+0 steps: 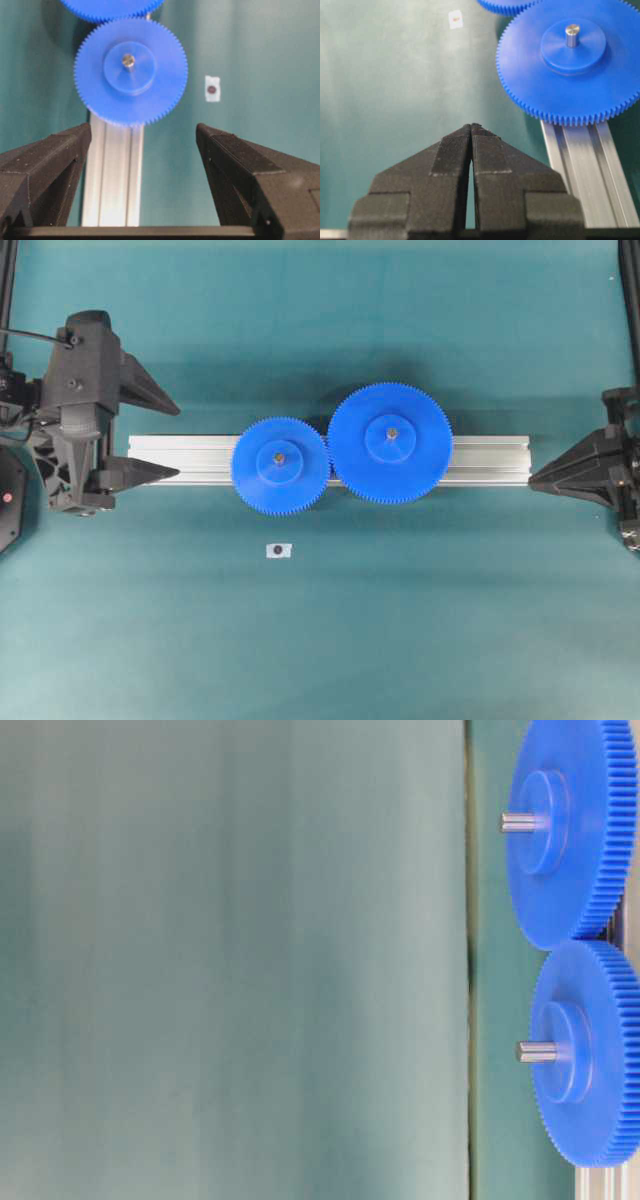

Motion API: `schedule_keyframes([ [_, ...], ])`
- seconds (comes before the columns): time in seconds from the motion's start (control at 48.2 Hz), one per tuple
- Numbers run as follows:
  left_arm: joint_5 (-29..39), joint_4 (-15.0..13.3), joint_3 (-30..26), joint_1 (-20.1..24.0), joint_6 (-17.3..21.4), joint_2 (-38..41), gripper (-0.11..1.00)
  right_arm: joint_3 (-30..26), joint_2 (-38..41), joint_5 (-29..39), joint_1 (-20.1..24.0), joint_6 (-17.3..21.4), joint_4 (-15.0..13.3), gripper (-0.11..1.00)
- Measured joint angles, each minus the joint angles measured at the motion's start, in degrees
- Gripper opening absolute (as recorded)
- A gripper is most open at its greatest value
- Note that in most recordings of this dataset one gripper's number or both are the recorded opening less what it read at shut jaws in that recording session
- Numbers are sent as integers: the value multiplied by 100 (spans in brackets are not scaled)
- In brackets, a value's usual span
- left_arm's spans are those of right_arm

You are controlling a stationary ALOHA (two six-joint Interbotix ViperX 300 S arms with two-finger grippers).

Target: Insert the small gear onto the shaft.

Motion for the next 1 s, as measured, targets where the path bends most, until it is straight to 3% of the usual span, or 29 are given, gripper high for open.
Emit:
schedule_keyframes([
  [0.996, -9, 0, 35, -79, -9, 0, 84, 0, 0, 9, -9, 9, 0, 4],
])
